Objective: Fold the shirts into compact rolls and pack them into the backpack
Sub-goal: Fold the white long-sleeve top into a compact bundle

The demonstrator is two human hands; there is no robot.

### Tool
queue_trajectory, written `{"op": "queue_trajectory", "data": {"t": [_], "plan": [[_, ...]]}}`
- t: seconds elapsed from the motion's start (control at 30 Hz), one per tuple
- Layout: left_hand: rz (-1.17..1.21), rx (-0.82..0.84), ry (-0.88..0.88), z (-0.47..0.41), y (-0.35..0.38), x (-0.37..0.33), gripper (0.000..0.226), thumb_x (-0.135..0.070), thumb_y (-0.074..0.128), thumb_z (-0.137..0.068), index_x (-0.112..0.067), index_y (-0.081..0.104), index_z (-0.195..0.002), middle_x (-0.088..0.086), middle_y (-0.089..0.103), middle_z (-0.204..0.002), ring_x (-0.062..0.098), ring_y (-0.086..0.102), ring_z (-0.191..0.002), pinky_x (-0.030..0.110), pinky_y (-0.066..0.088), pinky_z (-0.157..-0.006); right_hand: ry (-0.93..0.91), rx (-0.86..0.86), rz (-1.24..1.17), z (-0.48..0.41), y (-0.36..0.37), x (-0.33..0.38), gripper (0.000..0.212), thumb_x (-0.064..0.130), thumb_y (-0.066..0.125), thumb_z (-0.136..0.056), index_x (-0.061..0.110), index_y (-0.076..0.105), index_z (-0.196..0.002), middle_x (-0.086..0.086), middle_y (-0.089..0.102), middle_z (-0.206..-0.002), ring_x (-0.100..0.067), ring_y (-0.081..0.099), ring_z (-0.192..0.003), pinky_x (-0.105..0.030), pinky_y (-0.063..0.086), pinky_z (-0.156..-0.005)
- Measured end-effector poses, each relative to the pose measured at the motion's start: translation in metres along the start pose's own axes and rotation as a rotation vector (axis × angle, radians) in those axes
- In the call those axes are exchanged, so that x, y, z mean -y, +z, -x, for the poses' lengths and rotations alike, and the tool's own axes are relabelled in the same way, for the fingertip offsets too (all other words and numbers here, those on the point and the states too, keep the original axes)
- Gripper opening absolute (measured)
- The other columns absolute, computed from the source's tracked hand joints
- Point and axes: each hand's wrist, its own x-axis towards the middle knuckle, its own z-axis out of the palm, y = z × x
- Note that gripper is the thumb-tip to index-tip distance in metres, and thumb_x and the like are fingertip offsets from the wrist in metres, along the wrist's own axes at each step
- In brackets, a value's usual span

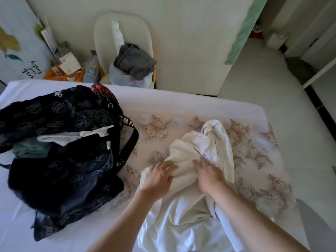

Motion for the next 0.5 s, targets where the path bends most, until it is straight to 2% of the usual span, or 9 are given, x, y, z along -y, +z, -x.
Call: {"op": "queue_trajectory", "data": {"t": [0.07, 0.13, 0.17, 0.2, 0.27, 0.3, 0.37, 0.43, 0.5], "plan": [[0.008, -0.19, 0.005, -0.006, 0.003, -0.003, 0.043, -0.016, 0.057, -0.087, -0.032, 0.057, -0.127, -0.011, 0.054, -0.133, 0.018, 0.044, -0.127, 0.038, 0.042, -0.098, 0.052, 0.084, 0.091, 0.008, -0.01, -0.005, 0.045, 0.023, 0.046, -0.093, 0.017, 0.05, -0.138, -0.009, 0.047, -0.145, -0.025, 0.054, -0.126, -0.033, 0.048, -0.092], [0.0, -0.305, -0.129, -0.01, 0.004, -0.004, 0.041, -0.016, 0.054, -0.09, -0.027, 0.052, -0.129, -0.002, 0.052, -0.135, 0.025, 0.045, -0.124, 0.043, 0.044, -0.097, 0.05, 0.137, 0.193, 0.011, -0.021, -0.01, 0.035, 0.02, 0.044, -0.094, 0.016, 0.063, -0.124, -0.005, 0.062, -0.127, -0.024, 0.06, -0.116, -0.031, 0.049, -0.085], [0.024, -0.278, -0.236, -0.011, 0.002, -0.003, 0.044, -0.018, 0.054, -0.091, -0.024, 0.047, -0.134, 0.002, 0.05, -0.137, 0.028, 0.045, -0.123, 0.043, 0.044, -0.098, 0.046, 0.115, 0.195, 0.01, -0.023, -0.012, 0.034, 0.018, 0.044, -0.094, 0.016, 0.064, -0.121, -0.004, 0.064, -0.123, -0.024, 0.062, -0.113, -0.032, 0.05, -0.084], [0.079, -0.178, -0.344, -0.014, -0.001, -0.002, 0.049, -0.023, 0.054, -0.092, -0.024, 0.04, -0.139, 0.006, 0.05, -0.135, 0.03, 0.046, -0.12, 0.042, 0.044, -0.097, 0.042, 0.047, 0.156, 0.005, -0.024, -0.014, 0.033, 0.016, 0.044, -0.093, 0.015, 0.064, -0.12, -0.005, 0.065, -0.12, -0.025, 0.063, -0.11, -0.032, 0.05, -0.081], [0.166, 0.114, -0.485, -0.018, -0.012, -0.001, 0.061, -0.033, 0.059, -0.089, -0.028, 0.032, -0.143, 0.007, 0.058, -0.126, 0.029, 0.055, -0.112, 0.037, 0.046, -0.087, -0.012, -0.187, 0.029, -0.005, -0.023, -0.015, 0.031, 0.012, 0.045, -0.093, 0.014, 0.061, -0.12, -0.007, 0.065, -0.117, -0.027, 0.064, -0.106, -0.033, 0.049, -0.076], [0.161, 0.225, -0.5, -0.019, -0.017, -0.002, 0.063, -0.035, 0.062, -0.088, -0.03, 0.033, -0.144, 0.007, 0.062, -0.123, 0.028, 0.058, -0.11, 0.033, 0.046, -0.085, -0.074, -0.307, -0.034, -0.012, -0.021, -0.013, 0.03, 0.011, 0.048, -0.093, 0.014, 0.061, -0.12, -0.008, 0.063, -0.12, -0.029, 0.062, -0.108, -0.034, 0.048, -0.076], [0.156, 0.259, -0.439, -0.018, -0.022, -0.003, 0.052, -0.027, 0.063, -0.088, -0.03, 0.048, -0.138, 0.004, 0.066, -0.12, 0.025, 0.061, -0.109, 0.03, 0.047, -0.083, -0.229, -0.381, -0.12, -0.024, -0.02, -0.007, 0.037, 0.01, 0.057, -0.089, 0.018, 0.06, -0.125, -0.01, 0.057, -0.129, -0.032, 0.053, -0.122, -0.039, 0.046, -0.09], [0.225, 0.066, -0.314, -0.014, -0.025, -0.001, 0.037, -0.012, 0.062, -0.087, -0.027, 0.065, -0.12, 0.0, 0.068, -0.11, 0.022, 0.062, -0.101, 0.029, 0.047, -0.079, -0.367, -0.258, -0.081, -0.031, -0.02, 0.002, 0.052, 0.014, 0.061, -0.087, 0.023, 0.052, -0.137, -0.006, 0.049, -0.14, -0.031, 0.039, -0.138, -0.045, 0.032, -0.112], [0.285, -0.228, -0.187, -0.01, -0.028, 0.003, 0.038, 0.008, 0.058, -0.078, -0.021, 0.072, -0.097, -0.009, 0.063, -0.1, 0.016, 0.055, -0.096, 0.023, 0.043, -0.075, -0.382, -0.17, 0.051, -0.033, -0.023, 0.009, 0.055, 0.016, 0.057, -0.089, 0.031, 0.047, -0.141, 0.0, 0.049, -0.14, -0.025, 0.038, -0.138, -0.046, 0.023, -0.115]]}}
